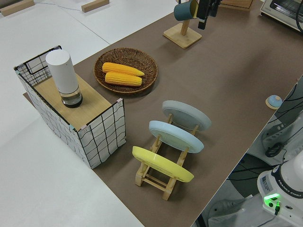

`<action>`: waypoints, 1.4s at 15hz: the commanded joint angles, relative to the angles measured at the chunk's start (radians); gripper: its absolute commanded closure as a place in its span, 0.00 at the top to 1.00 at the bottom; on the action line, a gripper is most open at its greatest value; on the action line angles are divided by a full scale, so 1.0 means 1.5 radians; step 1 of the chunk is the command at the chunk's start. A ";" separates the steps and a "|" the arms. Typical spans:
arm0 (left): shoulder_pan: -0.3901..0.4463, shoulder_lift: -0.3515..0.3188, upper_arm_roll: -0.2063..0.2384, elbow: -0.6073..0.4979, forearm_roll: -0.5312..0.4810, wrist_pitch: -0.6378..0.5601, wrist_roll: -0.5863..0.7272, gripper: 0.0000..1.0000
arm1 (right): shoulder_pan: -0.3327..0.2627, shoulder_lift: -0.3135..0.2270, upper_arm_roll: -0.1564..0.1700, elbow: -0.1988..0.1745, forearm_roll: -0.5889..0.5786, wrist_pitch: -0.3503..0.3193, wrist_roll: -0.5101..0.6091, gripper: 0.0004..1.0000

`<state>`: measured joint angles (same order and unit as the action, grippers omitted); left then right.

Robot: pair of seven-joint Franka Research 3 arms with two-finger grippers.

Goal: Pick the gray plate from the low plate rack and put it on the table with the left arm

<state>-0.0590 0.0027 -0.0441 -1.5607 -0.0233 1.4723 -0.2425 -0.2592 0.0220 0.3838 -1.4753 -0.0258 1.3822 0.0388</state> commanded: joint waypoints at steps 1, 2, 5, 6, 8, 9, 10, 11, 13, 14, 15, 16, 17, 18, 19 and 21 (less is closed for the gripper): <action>0.000 -0.003 0.028 0.009 -0.007 -0.018 0.002 1.00 | -0.015 -0.001 0.014 0.005 -0.004 -0.008 0.008 0.98; 0.000 -0.002 0.027 0.009 -0.008 -0.018 0.001 1.00 | -0.015 -0.001 0.013 0.005 -0.004 -0.007 0.008 0.98; 0.000 -0.001 0.025 0.008 -0.007 -0.018 0.002 1.00 | -0.015 -0.001 0.014 0.005 -0.004 -0.007 0.008 0.98; 0.000 -0.002 0.024 0.008 -0.008 -0.018 0.003 1.00 | -0.015 -0.001 0.014 0.005 -0.004 -0.007 0.008 0.98; 0.000 -0.002 0.026 0.008 -0.007 -0.018 0.003 1.00 | -0.015 -0.001 0.014 0.004 -0.004 -0.007 0.008 0.98; 0.000 -0.003 0.025 0.008 -0.008 -0.018 0.003 1.00 | -0.015 -0.001 0.013 0.005 -0.003 -0.007 0.008 0.98; 0.000 -0.003 0.025 0.008 -0.007 -0.018 0.003 1.00 | -0.015 -0.001 0.014 0.005 -0.004 -0.007 0.008 0.98; 0.000 -0.004 0.025 0.008 -0.007 -0.018 0.003 1.00 | -0.015 -0.001 0.014 0.005 -0.004 -0.007 0.008 0.98; 0.000 -0.006 0.025 0.005 -0.007 -0.018 0.003 1.00 | -0.015 -0.001 0.014 0.005 -0.004 -0.007 0.008 0.98; 0.000 -0.009 0.026 -0.002 -0.003 -0.019 0.008 1.00 | -0.015 -0.001 0.014 0.005 -0.004 -0.007 0.008 0.98; 0.000 -0.019 0.026 -0.014 0.017 -0.018 0.022 1.00 | -0.015 -0.001 0.014 0.004 -0.003 -0.007 0.008 0.98; 0.000 -0.032 0.026 -0.033 0.044 -0.015 0.047 1.00 | -0.015 -0.001 0.013 0.004 -0.004 -0.007 0.008 0.98; 0.004 -0.049 0.030 -0.055 0.065 -0.010 0.075 1.00 | -0.015 -0.001 0.014 0.005 -0.004 -0.007 0.008 0.98; 0.006 -0.067 0.035 -0.077 0.078 -0.004 0.099 1.00 | -0.015 -0.002 0.014 0.005 -0.004 -0.007 0.008 0.98; 0.007 -0.077 0.055 -0.090 0.084 0.003 0.115 1.00 | -0.015 -0.001 0.014 0.004 -0.004 -0.007 0.008 0.98; 0.007 -0.096 0.081 -0.112 0.095 0.007 0.125 1.00 | -0.015 -0.001 0.014 0.005 -0.004 -0.007 0.008 0.98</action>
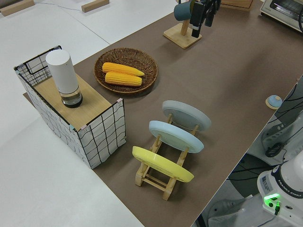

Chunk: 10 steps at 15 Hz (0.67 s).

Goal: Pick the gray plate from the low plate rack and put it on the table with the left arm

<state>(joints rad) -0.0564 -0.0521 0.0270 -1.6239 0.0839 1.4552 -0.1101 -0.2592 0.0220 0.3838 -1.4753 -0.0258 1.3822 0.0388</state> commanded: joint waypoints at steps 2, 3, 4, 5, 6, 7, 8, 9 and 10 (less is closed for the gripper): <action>0.005 -0.087 0.067 -0.105 0.047 0.037 0.039 1.00 | -0.015 -0.001 0.014 0.004 -0.004 -0.008 0.008 0.98; 0.005 -0.096 0.077 -0.122 0.050 0.048 0.039 1.00 | -0.015 -0.001 0.013 0.005 -0.004 -0.007 0.008 0.98; 0.005 -0.108 0.091 -0.139 0.050 0.061 0.039 1.00 | -0.015 -0.001 0.013 0.005 -0.004 -0.007 0.008 0.98; 0.005 -0.119 0.105 -0.160 0.050 0.074 0.040 1.00 | -0.015 -0.001 0.013 0.005 -0.004 -0.007 0.008 0.98; 0.005 -0.128 0.115 -0.181 0.050 0.089 0.040 1.00 | -0.015 -0.001 0.014 0.005 -0.004 -0.007 0.008 0.98; 0.005 -0.136 0.115 -0.205 0.049 0.104 0.040 1.00 | -0.015 -0.001 0.013 0.005 -0.004 -0.008 0.008 0.98; 0.005 -0.140 0.116 -0.225 0.049 0.117 0.039 1.00 | -0.015 -0.001 0.014 0.005 -0.004 -0.007 0.008 0.98; 0.007 -0.146 0.116 -0.247 0.049 0.130 0.039 1.00 | -0.015 -0.001 0.014 0.004 -0.004 -0.007 0.008 0.98; 0.011 -0.149 0.116 -0.268 0.048 0.150 0.039 1.00 | -0.015 -0.002 0.014 0.004 -0.004 -0.007 0.008 0.98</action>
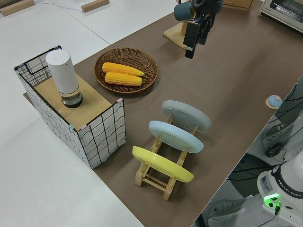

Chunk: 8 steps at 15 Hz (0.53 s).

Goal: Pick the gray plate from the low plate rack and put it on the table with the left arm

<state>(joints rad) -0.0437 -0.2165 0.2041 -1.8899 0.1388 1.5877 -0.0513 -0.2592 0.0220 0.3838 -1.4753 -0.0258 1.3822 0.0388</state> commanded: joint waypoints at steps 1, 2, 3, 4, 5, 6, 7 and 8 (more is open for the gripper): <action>0.005 -0.047 -0.002 -0.116 0.012 0.084 -0.002 1.00 | -0.015 -0.001 0.014 0.004 -0.004 -0.007 0.008 0.98; 0.006 -0.050 0.000 -0.140 0.012 0.105 -0.002 1.00 | -0.015 -0.001 0.013 0.005 -0.004 -0.007 0.008 0.98; 0.006 -0.055 0.008 -0.158 0.012 0.124 -0.003 1.00 | -0.015 -0.001 0.014 0.005 -0.004 -0.007 0.008 0.98; 0.006 -0.057 0.017 -0.172 0.012 0.138 -0.003 1.00 | -0.015 -0.001 0.014 0.005 -0.003 -0.007 0.008 0.98; 0.005 -0.057 0.029 -0.176 0.012 0.144 -0.001 1.00 | -0.015 -0.001 0.014 0.005 -0.003 -0.007 0.008 0.98; 0.004 -0.057 0.043 -0.183 0.013 0.147 -0.001 1.00 | -0.015 -0.001 0.014 0.005 -0.004 -0.008 0.008 0.98; 0.003 -0.057 0.054 -0.190 0.013 0.154 -0.001 1.00 | -0.015 -0.001 0.014 0.004 -0.004 -0.007 0.008 0.98; -0.001 -0.057 0.063 -0.198 0.013 0.161 -0.001 1.00 | -0.015 -0.001 0.013 0.005 -0.004 -0.007 0.008 0.98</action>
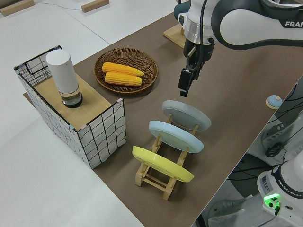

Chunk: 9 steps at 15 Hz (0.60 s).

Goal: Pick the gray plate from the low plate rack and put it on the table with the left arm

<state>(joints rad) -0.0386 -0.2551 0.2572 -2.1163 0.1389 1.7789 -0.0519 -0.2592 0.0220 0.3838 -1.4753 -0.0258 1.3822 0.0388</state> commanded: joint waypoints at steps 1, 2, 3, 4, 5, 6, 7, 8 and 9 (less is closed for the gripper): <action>-0.005 -0.031 0.039 -0.059 0.013 0.042 0.000 1.00 | -0.015 -0.001 0.013 0.004 -0.004 -0.007 0.008 0.98; -0.007 -0.031 0.048 -0.068 0.013 0.053 0.000 1.00 | -0.015 -0.001 0.013 0.004 -0.004 -0.007 0.008 0.98; -0.007 -0.031 0.053 -0.082 0.013 0.067 0.000 1.00 | -0.015 -0.001 0.014 0.005 -0.004 -0.007 0.008 0.98; -0.007 -0.031 0.057 -0.093 0.013 0.081 0.000 1.00 | -0.015 -0.001 0.014 0.005 -0.004 -0.007 0.008 0.98; -0.007 -0.031 0.062 -0.108 0.012 0.098 -0.001 1.00 | -0.015 -0.001 0.014 0.005 -0.004 -0.007 0.008 0.98; -0.008 -0.030 0.063 -0.119 0.012 0.112 -0.001 1.00 | -0.015 -0.001 0.014 0.004 -0.004 -0.007 0.008 0.98; -0.008 -0.029 0.063 -0.128 0.011 0.122 -0.001 1.00 | -0.015 -0.001 0.013 0.005 -0.004 -0.007 0.008 0.98; -0.008 -0.028 0.063 -0.133 0.011 0.129 -0.001 0.99 | -0.015 -0.001 0.013 0.004 -0.004 -0.007 0.008 0.98; -0.008 -0.025 0.063 -0.137 0.011 0.133 -0.001 0.99 | -0.015 -0.001 0.014 0.005 -0.004 -0.007 0.008 0.98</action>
<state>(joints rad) -0.0382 -0.2659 0.3404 -2.2652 0.1389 1.9282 -0.0504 -0.2592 0.0220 0.3838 -1.4753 -0.0258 1.3822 0.0388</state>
